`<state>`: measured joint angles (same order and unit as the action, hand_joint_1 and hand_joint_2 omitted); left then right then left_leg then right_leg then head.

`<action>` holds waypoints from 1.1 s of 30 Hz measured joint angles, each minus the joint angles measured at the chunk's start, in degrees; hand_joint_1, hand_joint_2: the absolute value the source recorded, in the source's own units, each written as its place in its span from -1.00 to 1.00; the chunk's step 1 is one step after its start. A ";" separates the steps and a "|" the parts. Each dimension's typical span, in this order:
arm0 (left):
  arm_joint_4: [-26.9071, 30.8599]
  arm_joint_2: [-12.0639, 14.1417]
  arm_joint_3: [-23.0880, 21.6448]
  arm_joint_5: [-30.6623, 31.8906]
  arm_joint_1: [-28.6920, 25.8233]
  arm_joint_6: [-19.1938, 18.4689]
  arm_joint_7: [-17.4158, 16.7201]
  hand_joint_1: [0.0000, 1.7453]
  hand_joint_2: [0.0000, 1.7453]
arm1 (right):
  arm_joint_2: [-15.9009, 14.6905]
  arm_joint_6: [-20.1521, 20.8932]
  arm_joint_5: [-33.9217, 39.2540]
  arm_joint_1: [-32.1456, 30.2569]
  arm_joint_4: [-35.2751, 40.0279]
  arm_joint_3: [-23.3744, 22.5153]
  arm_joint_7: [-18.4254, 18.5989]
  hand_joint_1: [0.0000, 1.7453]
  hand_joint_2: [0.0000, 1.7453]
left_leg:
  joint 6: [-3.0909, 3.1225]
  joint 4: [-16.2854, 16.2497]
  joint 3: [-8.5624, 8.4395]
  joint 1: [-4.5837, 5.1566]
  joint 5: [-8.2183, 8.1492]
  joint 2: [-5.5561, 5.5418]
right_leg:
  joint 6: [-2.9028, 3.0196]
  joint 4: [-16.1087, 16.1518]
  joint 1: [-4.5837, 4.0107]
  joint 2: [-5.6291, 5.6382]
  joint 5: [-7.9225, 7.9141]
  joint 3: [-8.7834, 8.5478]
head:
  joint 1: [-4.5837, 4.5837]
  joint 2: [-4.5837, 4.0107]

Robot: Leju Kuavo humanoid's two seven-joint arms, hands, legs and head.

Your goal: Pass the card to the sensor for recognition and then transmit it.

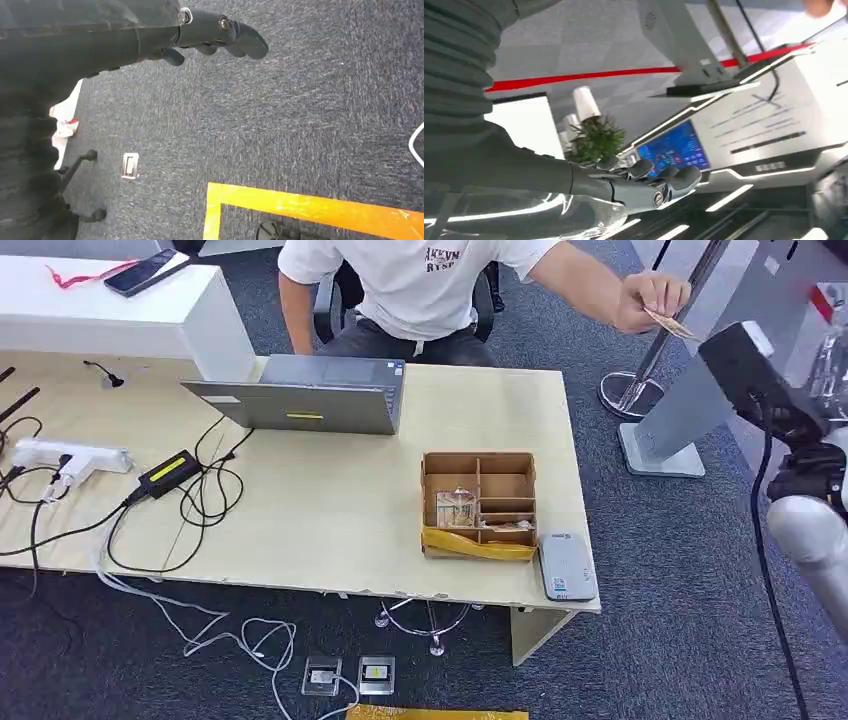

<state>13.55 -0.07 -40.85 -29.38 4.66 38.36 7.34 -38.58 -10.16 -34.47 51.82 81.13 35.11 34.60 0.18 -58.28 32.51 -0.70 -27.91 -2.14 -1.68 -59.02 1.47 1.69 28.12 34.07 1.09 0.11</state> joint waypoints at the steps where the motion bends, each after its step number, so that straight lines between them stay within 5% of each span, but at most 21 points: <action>1: 0.00 0.00 -0.09 -0.06 0.00 0.00 0.00 -1.00 1.00 | 0.13 -0.24 -0.02 0.19 -0.07 1.55 -0.09 -1.00 1.00 | 0.00 0.00 0.00 -0.01 0.00 0.00 | 0.00 0.00 0.00 0.00 0.00 0.00 | -0.02 0.00; 20: 0.00 0.61 -1.66 -2.12 0.13 -0.04 -0.09 -1.00 1.00 | 5.47 -1.55 -0.46 4.85 -3.80 16.91 -4.66 -1.00 1.00 | -0.01 0.00 0.05 -0.02 0.01 -0.02 | 0.01 -0.01 -0.02 0.00 0.00 0.02 | 0.00 0.00; 22: 0.00 0.61 -1.68 -2.36 0.13 -0.04 -0.17 -1.00 1.00 | 6.10 -1.57 -0.44 5.27 -4.43 17.78 -4.92 0.82 1.00 | -0.01 0.00 0.04 -0.02 0.01 -0.02 | 0.01 -0.01 -0.02 0.00 0.00 0.02 | 0.00 0.00; 24: 0.00 0.61 -1.70 -2.47 0.13 -0.04 -0.17 -1.00 1.00 | 6.69 -1.66 -0.39 5.54 -4.96 18.50 -5.29 1.00 1.00 | -0.01 0.00 0.04 -0.02 0.01 -0.02 | 0.01 0.00 -0.02 -0.01 0.00 0.02 | 0.00 0.00; 33: 0.00 0.61 -1.77 -2.69 0.12 -0.04 -0.17 -1.00 1.00 | 8.35 -1.83 -0.31 6.30 -6.53 20.93 -5.40 1.00 1.00 | -0.02 0.00 0.02 -0.02 0.01 0.00 | 0.01 -0.01 -0.01 0.01 0.00 0.02 | 0.00 0.00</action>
<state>13.55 0.55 -42.62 -32.06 4.78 38.32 7.17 -30.23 -12.00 -34.77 58.12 74.60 56.04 29.20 0.16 -58.28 32.54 -0.72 -27.90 -2.14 -1.67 -59.03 1.45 1.70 28.13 34.09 1.09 0.11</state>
